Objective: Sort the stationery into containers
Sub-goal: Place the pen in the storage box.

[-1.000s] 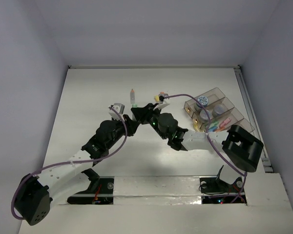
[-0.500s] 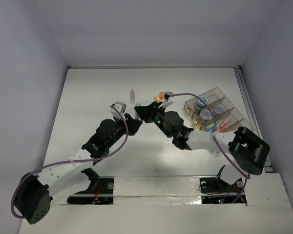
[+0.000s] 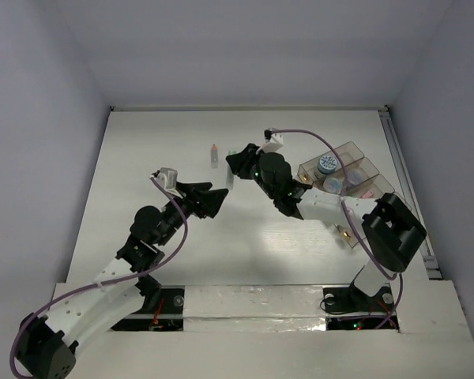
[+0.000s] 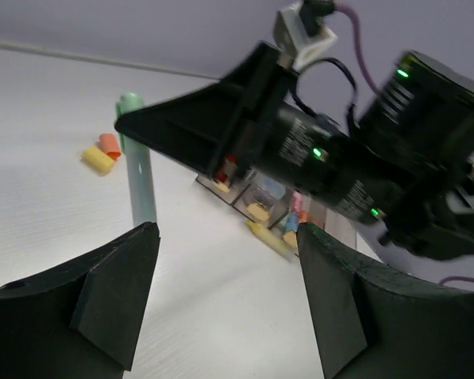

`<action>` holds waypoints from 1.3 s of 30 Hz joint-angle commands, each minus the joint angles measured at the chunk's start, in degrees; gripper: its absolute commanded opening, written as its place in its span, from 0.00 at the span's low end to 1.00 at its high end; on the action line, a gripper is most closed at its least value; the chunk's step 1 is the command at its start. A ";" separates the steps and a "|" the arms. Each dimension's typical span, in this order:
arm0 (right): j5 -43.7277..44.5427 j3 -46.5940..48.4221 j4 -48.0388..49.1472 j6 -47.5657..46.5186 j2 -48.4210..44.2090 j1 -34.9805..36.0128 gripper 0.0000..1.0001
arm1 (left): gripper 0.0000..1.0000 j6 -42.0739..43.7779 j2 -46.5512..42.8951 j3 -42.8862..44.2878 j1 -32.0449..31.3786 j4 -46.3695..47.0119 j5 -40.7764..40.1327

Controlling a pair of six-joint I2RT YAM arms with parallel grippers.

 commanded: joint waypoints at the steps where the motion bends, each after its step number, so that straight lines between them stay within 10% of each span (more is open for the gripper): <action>1: 2.12 7.30 -1.30 -0.24 1.51 -1.84 0.00 | 0.68 -0.16 -6.45 -1.81 -0.66 -0.78 3.70; 12: 8.89 -1.69 -12.53 -6.57 -11.55 -14.63 0.00 | 0.80 -1.93 -20.37 -9.01 -0.66 -8.89 0.62; 27: 21.98 -21.42 -63.16 4.58 -59.28 -39.54 0.00 | 0.90 -3.15 -26.43 -11.92 -3.03 -9.42 4.14; 39: 28.49 -21.68 -70.30 8.90 -55.09 -40.16 0.00 | 0.91 -3.59 -28.45 -11.92 -4.09 -11.26 2.30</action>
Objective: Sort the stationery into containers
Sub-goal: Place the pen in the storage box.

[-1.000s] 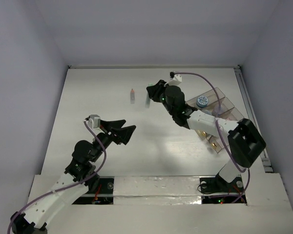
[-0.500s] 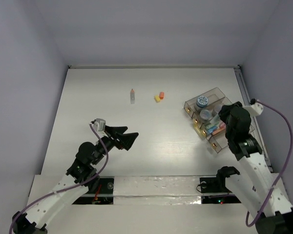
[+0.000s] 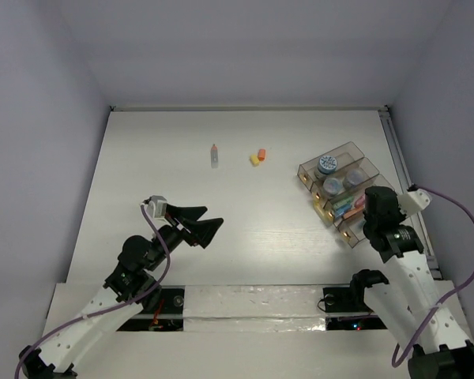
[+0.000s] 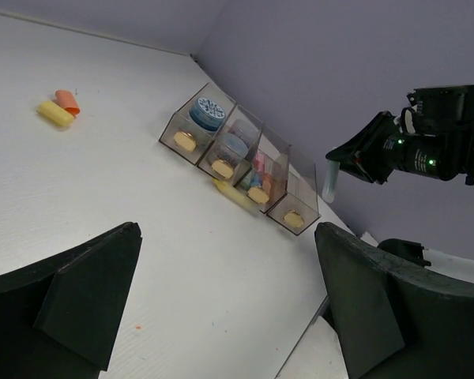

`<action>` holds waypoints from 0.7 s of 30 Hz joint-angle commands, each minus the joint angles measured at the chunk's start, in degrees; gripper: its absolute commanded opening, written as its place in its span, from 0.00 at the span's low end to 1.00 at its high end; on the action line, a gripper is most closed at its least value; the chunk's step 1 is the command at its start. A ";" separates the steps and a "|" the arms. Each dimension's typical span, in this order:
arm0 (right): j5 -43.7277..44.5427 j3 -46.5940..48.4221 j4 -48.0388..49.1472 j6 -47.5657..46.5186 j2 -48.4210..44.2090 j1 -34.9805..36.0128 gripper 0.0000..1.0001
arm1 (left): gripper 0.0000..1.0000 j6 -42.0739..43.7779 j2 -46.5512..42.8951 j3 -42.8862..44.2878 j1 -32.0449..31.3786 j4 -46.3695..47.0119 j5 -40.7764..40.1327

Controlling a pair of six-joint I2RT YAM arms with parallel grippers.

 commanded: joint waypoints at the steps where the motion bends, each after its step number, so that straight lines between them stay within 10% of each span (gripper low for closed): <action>1: 3.69 0.11 -0.62 1.73 2.61 -1.25 0.00 | 0.91 -0.44 -1.09 -0.38 -0.27 1.59 -0.59; 14: -2.91 2.04 3.87 -4.24 11.93 -11.19 0.02 | 0.91 -0.18 -2.32 -0.38 -0.79 0.80 -2.00; 21: -4.57 2.66 5.53 -6.35 14.05 -11.72 0.57 | 0.91 -0.09 -2.32 -0.38 -0.79 0.62 -2.52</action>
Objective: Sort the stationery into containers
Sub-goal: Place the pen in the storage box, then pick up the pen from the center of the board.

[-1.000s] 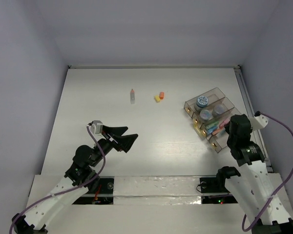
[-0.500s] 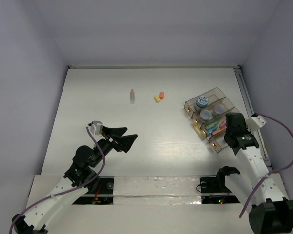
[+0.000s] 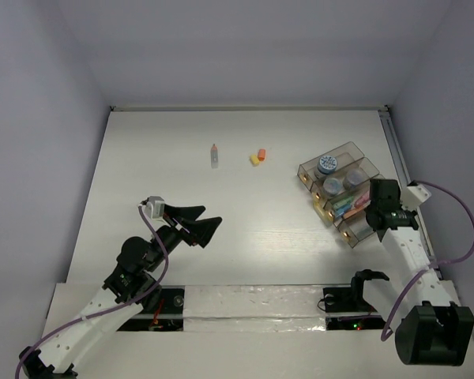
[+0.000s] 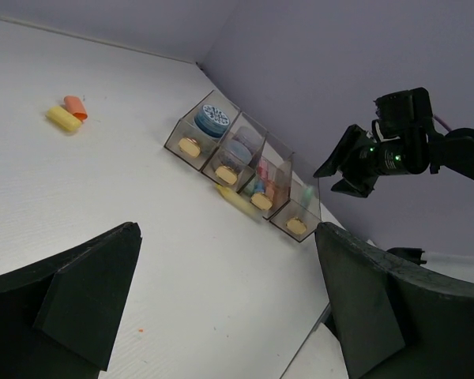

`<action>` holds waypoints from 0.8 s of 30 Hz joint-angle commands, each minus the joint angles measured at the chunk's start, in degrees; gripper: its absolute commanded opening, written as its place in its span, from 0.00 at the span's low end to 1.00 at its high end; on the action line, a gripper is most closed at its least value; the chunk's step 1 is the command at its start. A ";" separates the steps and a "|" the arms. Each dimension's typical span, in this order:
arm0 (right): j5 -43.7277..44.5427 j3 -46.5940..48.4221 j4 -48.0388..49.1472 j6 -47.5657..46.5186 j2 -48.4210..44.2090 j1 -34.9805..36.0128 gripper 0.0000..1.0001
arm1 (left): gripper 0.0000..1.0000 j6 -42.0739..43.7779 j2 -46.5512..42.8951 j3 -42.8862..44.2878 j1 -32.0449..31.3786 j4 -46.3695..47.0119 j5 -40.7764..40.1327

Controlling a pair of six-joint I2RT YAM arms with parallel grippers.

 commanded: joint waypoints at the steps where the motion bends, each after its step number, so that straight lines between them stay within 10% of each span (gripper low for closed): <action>1: -1.23 2.33 4.11 -2.07 -0.59 -0.38 0.59 | 0.91 -0.01 -0.72 -0.38 -0.36 1.45 -0.64; 13: -24.59 8.30 17.29 -13.23 -7.11 1.11 0.60 | 0.90 0.70 1.12 -0.38 -0.36 0.84 -3.28; 21: -22.06 18.93 23.80 -19.64 9.22 23.69 0.08 | 0.68 1.58 2.70 -0.64 -0.36 0.13 -8.81; 24: -22.59 24.73 26.96 -23.24 19.65 30.44 0.07 | 0.50 1.75 2.70 -0.99 -0.36 -0.48 -11.44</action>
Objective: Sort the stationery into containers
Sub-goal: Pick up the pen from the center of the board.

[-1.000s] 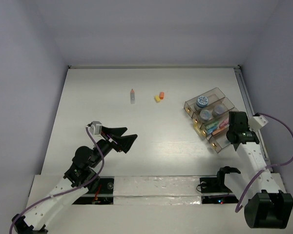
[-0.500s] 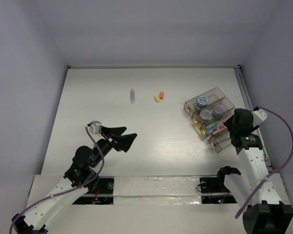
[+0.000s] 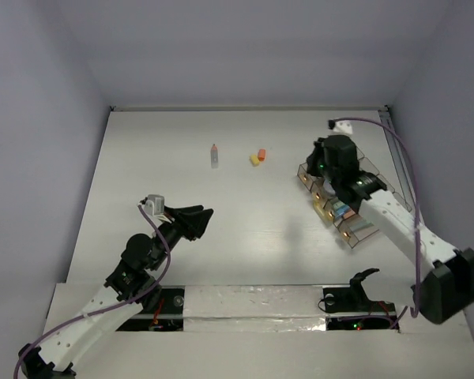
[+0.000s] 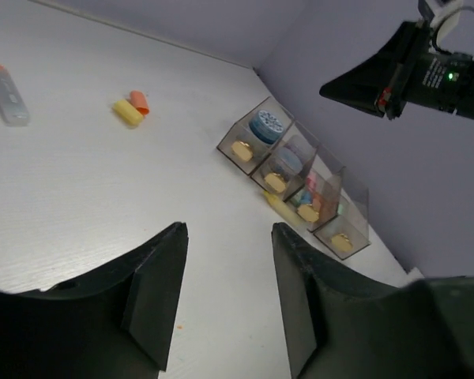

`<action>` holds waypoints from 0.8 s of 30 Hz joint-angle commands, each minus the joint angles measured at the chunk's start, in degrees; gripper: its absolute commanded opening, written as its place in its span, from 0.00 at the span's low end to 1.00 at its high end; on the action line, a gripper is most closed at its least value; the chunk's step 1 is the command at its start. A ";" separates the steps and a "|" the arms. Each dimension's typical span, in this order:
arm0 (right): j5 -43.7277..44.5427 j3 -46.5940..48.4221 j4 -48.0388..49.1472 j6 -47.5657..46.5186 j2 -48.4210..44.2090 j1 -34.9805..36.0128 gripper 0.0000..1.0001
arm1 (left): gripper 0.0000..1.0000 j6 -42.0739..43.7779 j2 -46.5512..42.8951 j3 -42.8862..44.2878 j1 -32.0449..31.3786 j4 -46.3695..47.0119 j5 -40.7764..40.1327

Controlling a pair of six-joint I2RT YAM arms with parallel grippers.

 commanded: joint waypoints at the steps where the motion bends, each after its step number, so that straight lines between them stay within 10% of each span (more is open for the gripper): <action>1: -1.09 7.10 7.60 -6.14 9.46 6.56 0.07 | 0.43 0.97 0.26 -0.97 -0.36 0.96 -4.55; 7: -0.38 23.00 10.16 -10.35 32.37 15.34 0.21 | 0.27 -0.17 0.08 -0.36 -0.36 0.17 -7.36; 12: -2.22 36.80 9.46 -11.51 48.58 18.08 0.70 | 0.24 -2.46 2.63 2.10 -0.36 -1.59 -10.17; 24: -6.71 63.16 4.90 -11.15 74.33 20.19 0.77 | 0.28 -4.14 6.14 3.95 -0.36 -5.72 -17.19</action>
